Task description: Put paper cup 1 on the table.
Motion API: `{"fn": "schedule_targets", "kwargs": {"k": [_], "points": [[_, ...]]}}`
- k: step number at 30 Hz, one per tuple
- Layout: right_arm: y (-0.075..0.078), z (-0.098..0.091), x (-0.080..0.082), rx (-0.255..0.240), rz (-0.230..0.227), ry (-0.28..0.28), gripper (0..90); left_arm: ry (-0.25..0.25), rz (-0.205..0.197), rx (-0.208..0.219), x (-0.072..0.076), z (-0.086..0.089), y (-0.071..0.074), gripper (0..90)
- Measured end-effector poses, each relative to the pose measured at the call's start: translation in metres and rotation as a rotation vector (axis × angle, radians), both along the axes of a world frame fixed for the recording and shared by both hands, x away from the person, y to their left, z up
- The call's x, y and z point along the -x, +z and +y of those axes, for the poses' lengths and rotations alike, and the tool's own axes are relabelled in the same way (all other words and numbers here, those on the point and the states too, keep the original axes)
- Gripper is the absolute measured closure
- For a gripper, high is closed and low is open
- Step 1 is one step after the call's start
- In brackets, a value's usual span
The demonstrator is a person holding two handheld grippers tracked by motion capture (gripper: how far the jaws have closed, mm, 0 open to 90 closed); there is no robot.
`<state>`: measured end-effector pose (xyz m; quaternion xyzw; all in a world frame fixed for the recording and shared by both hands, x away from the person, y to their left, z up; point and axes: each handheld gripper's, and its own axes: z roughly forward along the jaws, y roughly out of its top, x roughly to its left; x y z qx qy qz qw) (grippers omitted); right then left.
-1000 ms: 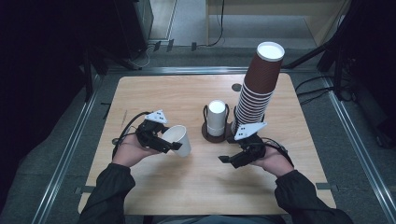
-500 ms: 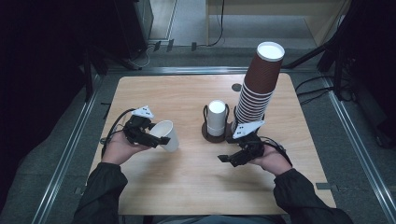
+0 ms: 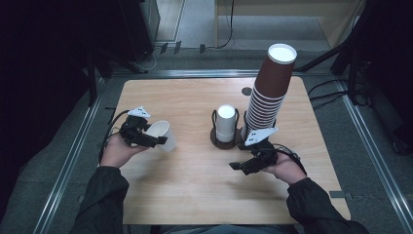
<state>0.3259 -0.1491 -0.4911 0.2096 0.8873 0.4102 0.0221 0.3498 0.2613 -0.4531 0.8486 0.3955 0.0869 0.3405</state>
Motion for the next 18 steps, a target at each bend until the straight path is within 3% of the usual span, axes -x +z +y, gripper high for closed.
{"fn": "schedule_targets", "kwargs": {"k": [12, 18], "points": [[-0.001, -0.003, 0.001, -0.001, 0.01, -0.011, 21.9, 0.15, -0.025, -0.037, -0.018, 0.03, -0.01, 24.9], [-0.002, -0.003, 0.001, 0.001, 0.011, -0.012, 21.9, 0.173, 0.012, -0.083, -0.026, 0.034, -0.024, 24.6]]}}
